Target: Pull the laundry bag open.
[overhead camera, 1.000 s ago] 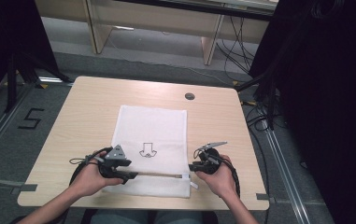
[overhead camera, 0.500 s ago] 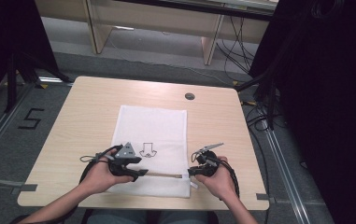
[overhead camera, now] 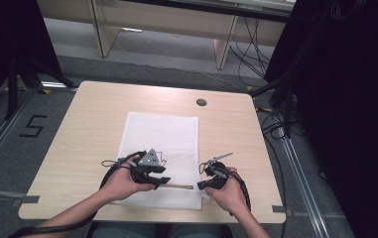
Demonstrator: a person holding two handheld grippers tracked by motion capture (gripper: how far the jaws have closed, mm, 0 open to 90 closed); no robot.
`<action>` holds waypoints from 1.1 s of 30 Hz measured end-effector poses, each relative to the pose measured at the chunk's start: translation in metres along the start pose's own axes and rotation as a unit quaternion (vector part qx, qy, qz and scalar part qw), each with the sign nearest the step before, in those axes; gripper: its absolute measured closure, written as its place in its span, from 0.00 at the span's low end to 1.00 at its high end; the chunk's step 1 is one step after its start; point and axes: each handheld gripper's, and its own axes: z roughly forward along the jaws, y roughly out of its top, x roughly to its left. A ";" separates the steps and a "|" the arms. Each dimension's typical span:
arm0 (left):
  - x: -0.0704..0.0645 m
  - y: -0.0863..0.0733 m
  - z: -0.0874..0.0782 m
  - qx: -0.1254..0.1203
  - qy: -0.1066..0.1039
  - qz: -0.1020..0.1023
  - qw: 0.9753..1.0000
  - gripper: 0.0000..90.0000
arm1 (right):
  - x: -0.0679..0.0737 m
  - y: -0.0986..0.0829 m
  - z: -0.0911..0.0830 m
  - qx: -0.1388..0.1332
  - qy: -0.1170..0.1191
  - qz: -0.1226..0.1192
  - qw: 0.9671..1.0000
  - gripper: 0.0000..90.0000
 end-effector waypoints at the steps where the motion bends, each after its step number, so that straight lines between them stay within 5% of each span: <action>1: 0.000 0.000 0.000 0.000 0.000 0.000 1.000 0.63 | 0.000 0.000 0.000 0.000 0.000 0.000 1.000 1.00; 28: -0.019 0.017 0.040 0.028 -0.039 0.044 0.998 0.69 | 0.005 0.004 0.017 0.017 -0.023 -0.009 1.000 1.00; 33: -0.020 0.019 0.045 0.031 -0.043 0.048 0.997 0.70 | 0.004 0.003 0.017 0.022 -0.020 0.018 0.999 1.00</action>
